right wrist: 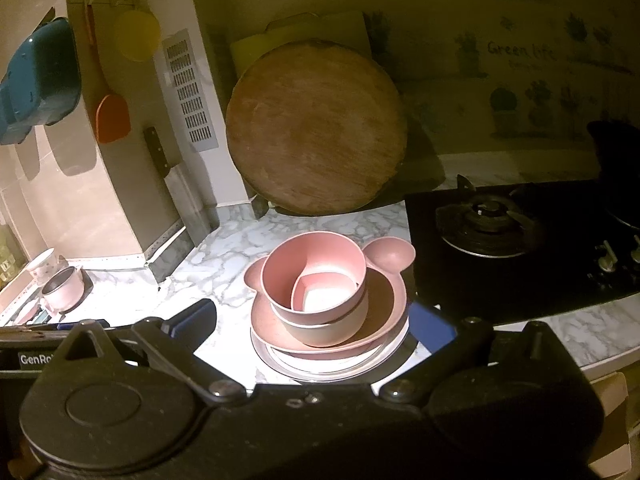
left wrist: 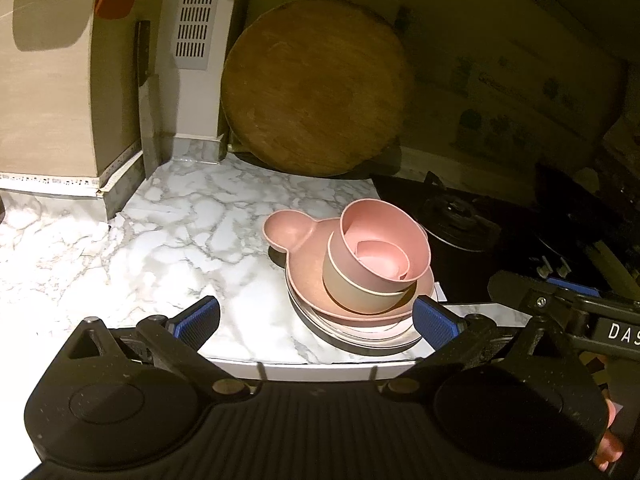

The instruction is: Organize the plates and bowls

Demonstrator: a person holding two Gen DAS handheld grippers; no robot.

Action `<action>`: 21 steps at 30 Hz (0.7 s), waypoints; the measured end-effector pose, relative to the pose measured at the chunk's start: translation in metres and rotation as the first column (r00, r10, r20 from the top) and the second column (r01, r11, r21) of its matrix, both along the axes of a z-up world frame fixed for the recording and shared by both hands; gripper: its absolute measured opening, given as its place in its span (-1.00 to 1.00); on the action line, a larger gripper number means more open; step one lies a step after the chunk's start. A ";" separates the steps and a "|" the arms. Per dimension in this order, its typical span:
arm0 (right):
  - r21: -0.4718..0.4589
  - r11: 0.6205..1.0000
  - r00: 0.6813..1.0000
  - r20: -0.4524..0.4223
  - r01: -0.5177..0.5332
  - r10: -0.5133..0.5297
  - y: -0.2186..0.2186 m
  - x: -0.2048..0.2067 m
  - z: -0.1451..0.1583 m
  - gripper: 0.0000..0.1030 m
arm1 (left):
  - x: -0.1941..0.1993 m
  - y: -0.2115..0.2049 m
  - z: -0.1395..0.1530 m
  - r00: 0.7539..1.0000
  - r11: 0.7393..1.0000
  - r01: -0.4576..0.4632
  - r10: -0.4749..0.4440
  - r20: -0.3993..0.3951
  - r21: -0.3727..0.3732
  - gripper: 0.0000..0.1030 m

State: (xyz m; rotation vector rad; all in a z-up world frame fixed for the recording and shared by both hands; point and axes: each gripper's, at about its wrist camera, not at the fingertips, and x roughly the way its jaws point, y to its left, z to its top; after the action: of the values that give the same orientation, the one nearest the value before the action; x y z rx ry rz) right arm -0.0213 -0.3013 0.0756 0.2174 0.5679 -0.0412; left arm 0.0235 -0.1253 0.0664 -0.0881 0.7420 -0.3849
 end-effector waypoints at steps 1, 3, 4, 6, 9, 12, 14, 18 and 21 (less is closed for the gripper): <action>0.000 1.000 1.000 -0.001 0.002 -0.002 0.000 0.000 0.000 0.99 | 0.000 -0.001 0.000 1.000 1.000 0.002 -0.002 0.000 -0.001 1.00; 0.000 1.000 1.000 -0.003 0.006 -0.006 -0.002 0.000 0.000 0.99 | 0.000 -0.002 0.000 1.000 1.000 0.006 -0.006 0.001 -0.002 1.00; -0.001 1.000 1.000 -0.003 0.007 -0.007 -0.002 0.000 0.000 0.99 | 0.001 -0.002 0.000 1.000 1.000 0.006 -0.006 0.002 -0.003 1.00; -0.002 1.000 1.000 -0.002 0.010 -0.010 -0.003 0.000 0.000 0.99 | 0.001 -0.004 0.001 1.000 1.000 0.009 -0.009 0.004 -0.004 1.00; -0.001 1.000 1.000 -0.001 0.015 -0.015 -0.004 0.000 0.000 0.99 | 0.002 -0.005 0.001 1.000 1.000 0.009 -0.009 0.006 -0.005 1.00; 0.002 1.000 1.000 -0.001 0.019 -0.019 -0.004 0.000 0.000 0.99 | 0.002 -0.006 0.001 1.000 1.000 0.011 -0.011 0.007 -0.007 1.00; 0.005 1.000 1.000 -0.001 0.019 -0.019 -0.004 0.000 0.000 0.99 | 0.002 -0.006 0.001 1.000 1.000 0.013 -0.013 0.005 -0.010 1.00; 0.010 1.000 1.000 -0.003 0.019 -0.019 -0.005 0.000 0.000 0.99 | 0.002 -0.006 0.000 1.000 1.000 0.015 -0.014 0.005 -0.014 1.00; 0.013 1.000 1.000 -0.004 0.018 -0.018 -0.005 0.000 0.000 0.99 | 0.003 -0.006 0.000 1.000 1.000 0.014 -0.014 0.003 -0.015 1.00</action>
State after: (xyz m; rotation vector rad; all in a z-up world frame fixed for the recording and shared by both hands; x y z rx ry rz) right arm -0.0216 -0.3060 0.0754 0.2354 0.5706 -0.0558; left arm 0.0265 -0.1312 0.0665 -0.0959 0.7370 -0.4043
